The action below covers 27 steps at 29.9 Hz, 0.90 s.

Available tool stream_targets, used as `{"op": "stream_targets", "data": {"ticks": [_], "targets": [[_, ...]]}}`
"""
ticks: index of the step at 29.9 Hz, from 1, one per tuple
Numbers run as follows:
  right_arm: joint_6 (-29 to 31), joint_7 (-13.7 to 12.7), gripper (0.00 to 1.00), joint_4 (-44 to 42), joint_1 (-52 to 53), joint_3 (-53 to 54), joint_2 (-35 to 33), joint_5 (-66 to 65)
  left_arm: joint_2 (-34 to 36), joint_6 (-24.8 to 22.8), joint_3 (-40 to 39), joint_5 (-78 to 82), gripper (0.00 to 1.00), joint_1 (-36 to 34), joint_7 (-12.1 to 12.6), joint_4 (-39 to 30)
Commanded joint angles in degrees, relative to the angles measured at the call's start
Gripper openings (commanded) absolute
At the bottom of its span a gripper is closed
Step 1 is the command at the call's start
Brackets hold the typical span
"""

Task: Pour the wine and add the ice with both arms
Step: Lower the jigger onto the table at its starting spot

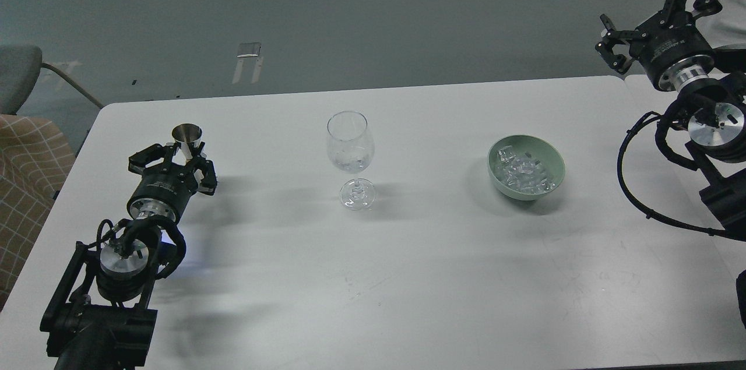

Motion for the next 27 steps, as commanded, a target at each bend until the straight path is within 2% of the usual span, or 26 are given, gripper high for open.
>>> {"op": "stream_targets", "data": {"ticks": [1, 27], "targets": [[0.00, 0.03, 1.00, 0.00, 0.00, 0.01, 0.16, 0.00, 0.07, 0.00, 0.00, 0.00, 0.40, 0.00, -0.05, 0.03], [0.00, 0.03, 1.00, 0.00, -0.09, 0.01, -0.02, 0.00, -0.10, 0.00, 0.09, 0.09, 0.47, 0.00, -0.05, 0.11]]}}
